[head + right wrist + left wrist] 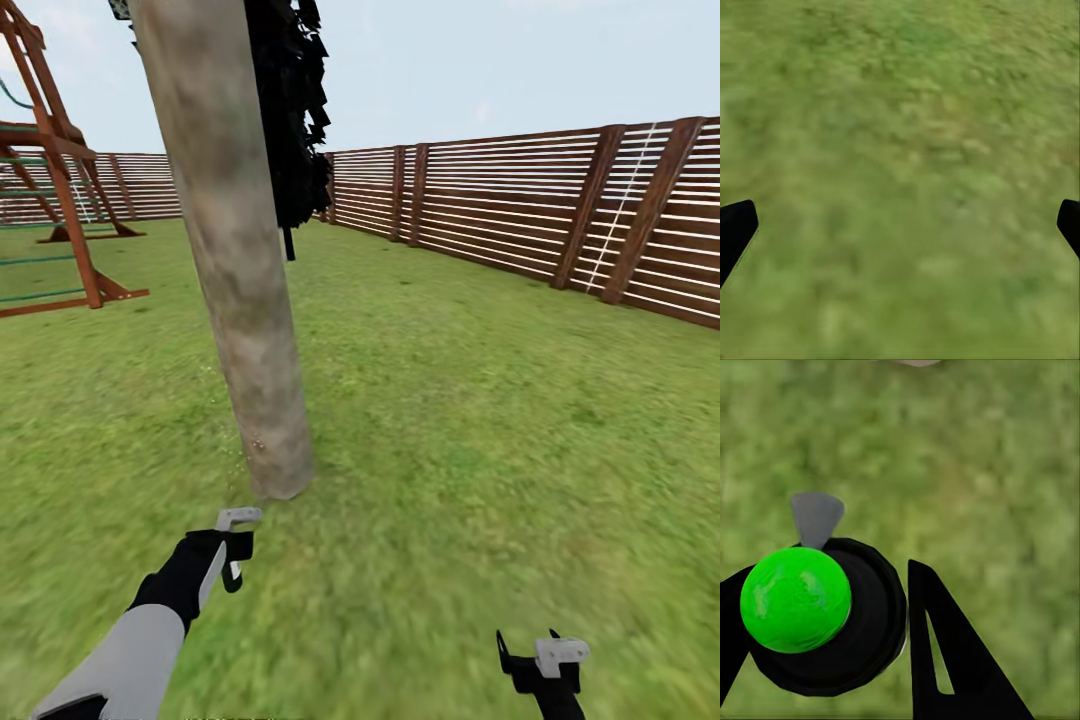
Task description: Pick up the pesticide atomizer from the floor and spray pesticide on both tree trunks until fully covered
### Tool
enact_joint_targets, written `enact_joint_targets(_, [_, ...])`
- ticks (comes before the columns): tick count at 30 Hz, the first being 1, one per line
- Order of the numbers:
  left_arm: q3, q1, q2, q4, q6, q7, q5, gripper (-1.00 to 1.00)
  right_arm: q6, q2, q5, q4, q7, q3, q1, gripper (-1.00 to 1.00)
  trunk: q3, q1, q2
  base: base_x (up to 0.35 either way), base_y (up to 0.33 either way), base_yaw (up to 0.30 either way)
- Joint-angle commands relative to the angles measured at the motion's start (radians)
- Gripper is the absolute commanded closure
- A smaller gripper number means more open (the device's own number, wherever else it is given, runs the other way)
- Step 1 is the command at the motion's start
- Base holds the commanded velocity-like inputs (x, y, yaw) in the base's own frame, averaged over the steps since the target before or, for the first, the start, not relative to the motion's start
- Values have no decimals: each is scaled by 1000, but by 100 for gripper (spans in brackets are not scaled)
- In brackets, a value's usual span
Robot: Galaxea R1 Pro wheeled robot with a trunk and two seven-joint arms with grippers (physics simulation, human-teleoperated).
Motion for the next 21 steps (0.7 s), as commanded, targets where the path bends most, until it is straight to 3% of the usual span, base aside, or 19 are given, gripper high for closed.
enact_joint_targets(1, [-3,0,0,-4,3,0,-1,100,0,0,0,0,0,0,0,-100,0,0,0,4,-10,86])
enact_joint_targets(4, [-3,-13,-2,-7,59,11,-15,100,0,-2,0,0,1,-1,0,-100,0,0,0,1,-3,26])
enact_joint_targets(6, [-2,-25,-10,-12,115,59,-20,100,0,-2,0,0,1,-1,0,-100,0,0,0,0,-1,4])
enact_joint_targets(7, [-1,-60,-16,-7,134,111,-21,100,0,-1,0,0,1,0,0,-100,0,0,0,0,0,0])
enact_joint_targets(9, [-1,-88,-20,-4,141,137,-21,100,0,-1,0,0,2,0,0,-100,0,0,0,0,0,0])
enact_joint_targets(14, [-14,-89,-25,-7,149,143,-22,100,0,-1,0,-1,1,-1,0,-100,0,0,0,11,0,0])
enact_joint_targets(17, [-47,-86,-27,-2,151,141,-21,100,0,-1,0,-1,0,-1,0,-100,0,0,0,264,-2,0])
enact_joint_targets(21, [-54,-86,-35,-2,151,141,-22,100,0,-1,-1,0,0,-1,0,-100,0,0,0,259,-147,107])
